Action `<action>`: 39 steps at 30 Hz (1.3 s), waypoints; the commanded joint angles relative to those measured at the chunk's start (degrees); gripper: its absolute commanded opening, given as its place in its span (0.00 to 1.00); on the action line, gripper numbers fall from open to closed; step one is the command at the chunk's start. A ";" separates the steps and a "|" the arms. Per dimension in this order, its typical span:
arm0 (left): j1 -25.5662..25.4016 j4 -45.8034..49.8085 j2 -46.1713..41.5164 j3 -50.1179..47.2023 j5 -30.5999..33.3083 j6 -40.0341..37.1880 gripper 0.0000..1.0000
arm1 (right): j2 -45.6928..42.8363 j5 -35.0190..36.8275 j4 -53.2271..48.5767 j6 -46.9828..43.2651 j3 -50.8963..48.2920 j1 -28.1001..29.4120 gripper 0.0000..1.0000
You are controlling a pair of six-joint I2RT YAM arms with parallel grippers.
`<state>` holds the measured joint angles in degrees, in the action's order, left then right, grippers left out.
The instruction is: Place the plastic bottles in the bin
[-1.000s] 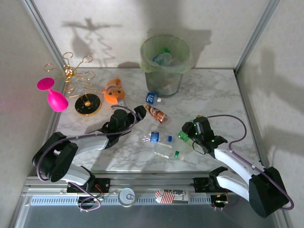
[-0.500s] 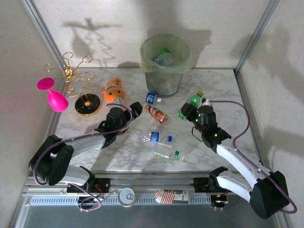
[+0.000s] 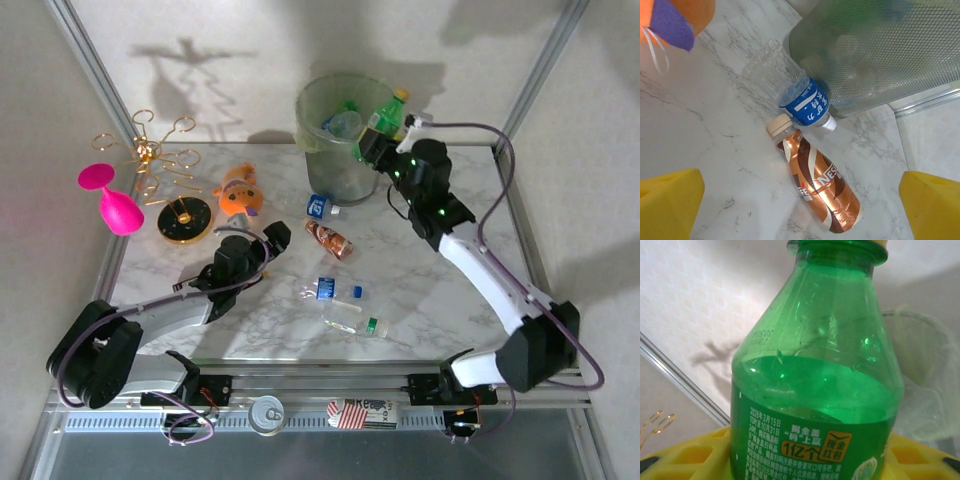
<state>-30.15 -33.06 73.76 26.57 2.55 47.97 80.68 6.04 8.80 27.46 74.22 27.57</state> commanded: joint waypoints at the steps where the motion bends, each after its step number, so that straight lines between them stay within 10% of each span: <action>1: 0.40 1.60 -2.56 -1.79 0.90 -0.70 1.00 | 6.06 -2.33 -0.12 -4.70 7.92 -0.66 0.49; 20: 0.71 9.39 -15.91 -9.06 7.11 -3.40 0.99 | 45.19 -7.12 -18.79 -8.50 55.58 -3.06 0.52; 30: 0.71 9.35 -18.21 -9.94 8.54 -2.79 1.00 | 46.03 -7.82 -19.24 -7.54 60.13 -3.49 0.98; 39: 0.71 7.98 -16.77 -9.39 7.36 -1.65 0.99 | 34.73 -9.68 -15.15 -7.06 48.71 -3.46 0.99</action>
<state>-29.89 -24.18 56.47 17.12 9.72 45.84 122.54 -1.83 -10.20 20.16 126.72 24.40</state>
